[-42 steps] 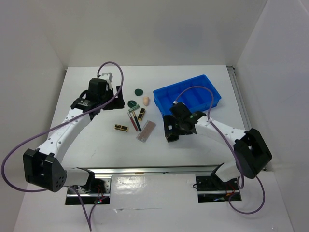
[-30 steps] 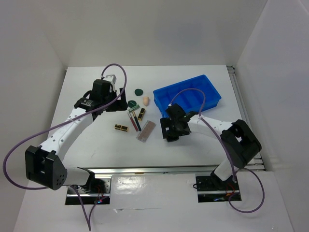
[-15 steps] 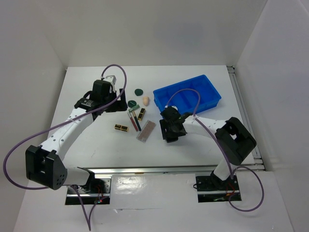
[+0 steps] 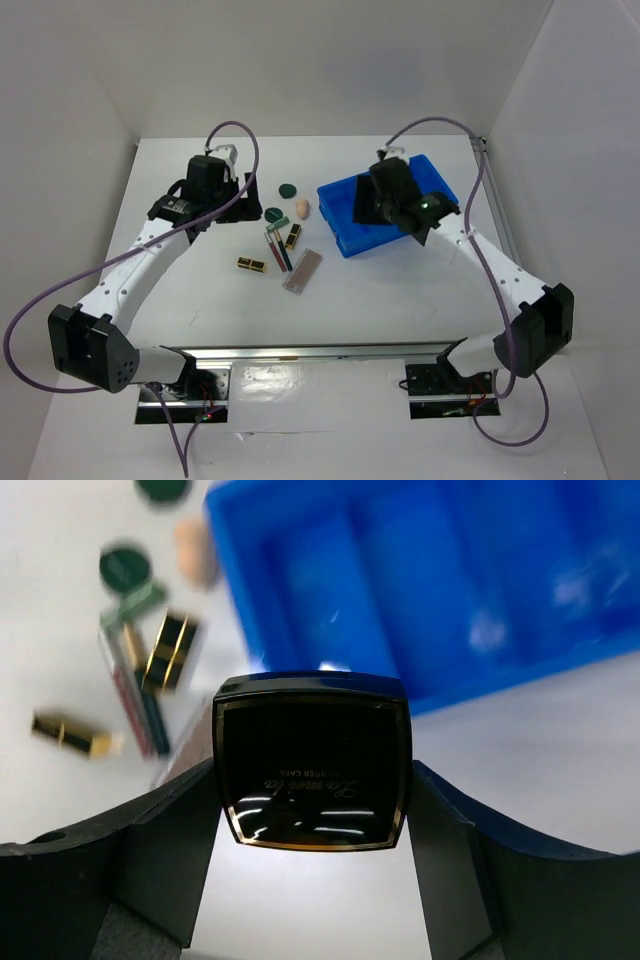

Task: Organize the makeup

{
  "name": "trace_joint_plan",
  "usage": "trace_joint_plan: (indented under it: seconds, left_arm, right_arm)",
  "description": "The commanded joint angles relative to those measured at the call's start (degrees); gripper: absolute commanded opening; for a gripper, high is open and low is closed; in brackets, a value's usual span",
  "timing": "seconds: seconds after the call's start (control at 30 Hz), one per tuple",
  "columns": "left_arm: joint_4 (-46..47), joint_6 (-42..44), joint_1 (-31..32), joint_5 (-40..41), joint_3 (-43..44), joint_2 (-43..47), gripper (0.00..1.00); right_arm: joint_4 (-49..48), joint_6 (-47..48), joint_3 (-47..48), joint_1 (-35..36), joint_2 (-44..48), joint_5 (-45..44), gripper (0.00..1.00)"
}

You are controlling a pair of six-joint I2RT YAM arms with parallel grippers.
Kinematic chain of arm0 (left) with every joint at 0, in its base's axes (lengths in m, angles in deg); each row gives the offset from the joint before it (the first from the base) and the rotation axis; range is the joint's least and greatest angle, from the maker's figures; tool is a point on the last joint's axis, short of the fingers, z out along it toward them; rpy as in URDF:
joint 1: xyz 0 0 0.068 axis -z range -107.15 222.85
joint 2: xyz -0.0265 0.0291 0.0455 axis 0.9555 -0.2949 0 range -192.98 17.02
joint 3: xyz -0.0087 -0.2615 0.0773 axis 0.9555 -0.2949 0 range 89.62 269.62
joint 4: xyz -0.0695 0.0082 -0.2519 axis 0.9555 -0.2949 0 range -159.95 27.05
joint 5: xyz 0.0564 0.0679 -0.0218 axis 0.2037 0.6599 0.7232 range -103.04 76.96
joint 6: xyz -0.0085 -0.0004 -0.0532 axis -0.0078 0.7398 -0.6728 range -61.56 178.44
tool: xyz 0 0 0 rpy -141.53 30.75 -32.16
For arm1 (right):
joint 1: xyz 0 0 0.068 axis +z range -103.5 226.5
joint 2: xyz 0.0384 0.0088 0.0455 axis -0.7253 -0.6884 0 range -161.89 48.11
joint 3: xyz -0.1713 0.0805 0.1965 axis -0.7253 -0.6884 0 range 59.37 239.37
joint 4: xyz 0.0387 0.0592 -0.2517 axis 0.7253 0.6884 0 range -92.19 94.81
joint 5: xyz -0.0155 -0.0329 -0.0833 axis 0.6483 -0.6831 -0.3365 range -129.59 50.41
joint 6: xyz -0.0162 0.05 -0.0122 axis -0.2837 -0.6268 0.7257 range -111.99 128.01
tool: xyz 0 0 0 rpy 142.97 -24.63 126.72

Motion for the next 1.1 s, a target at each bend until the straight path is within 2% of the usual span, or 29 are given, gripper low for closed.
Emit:
trace_joint_plan:
  seconds: [0.0,0.1,0.33,0.5,0.6,0.67,0.73,0.9,1.07]
  left_arm:
    - [-1.26,1.56,0.1,-0.93,3.08,0.22,1.0]
    - [-2.67,2.08,0.1,0.29,3.61,-0.31,1.0]
    - [-1.45,1.91,0.1,3.55,1.33,1.28,1.0]
    - [-0.66,1.38,0.1,3.55,0.1,1.8,1.0]
    - [0.92,1.38,0.1,3.02,-1.3,2.42,1.0]
    - [0.93,1.38,0.1,2.41,-1.31,2.42,1.0]
    - [0.93,1.38,0.1,2.41,-0.78,1.63,1.0]
    - [1.09,0.86,0.1,2.41,-0.51,0.83,1.0]
    - [2.16,0.85,0.1,1.18,-0.52,1.36,1.0]
  right_arm:
    - [-1.74,4.0,6.08,-10.16,-5.45,-2.47,0.48]
    - [-4.74,5.41,10.47,-18.87,-12.74,0.34,0.48]
    - [-6.59,3.66,20.05,-29.18,-26.83,5.35,0.48]
    - [-6.05,1.64,24.54,-32.7,-33.51,7.11,0.48]
    - [-6.58,1.11,25.07,-34.19,-34.31,8.26,0.49]
    - [-7.1,1.11,25.77,-34.72,-35.62,8.26,0.49]
    - [-6.59,1.11,27.62,-34.73,-37.64,9.75,0.54]
    - [-4.57,-0.12,30.96,-35.25,-41.34,10.46,0.54]
    - [-5.09,-2.49,29.73,-35.78,-41.96,10.46,0.64]
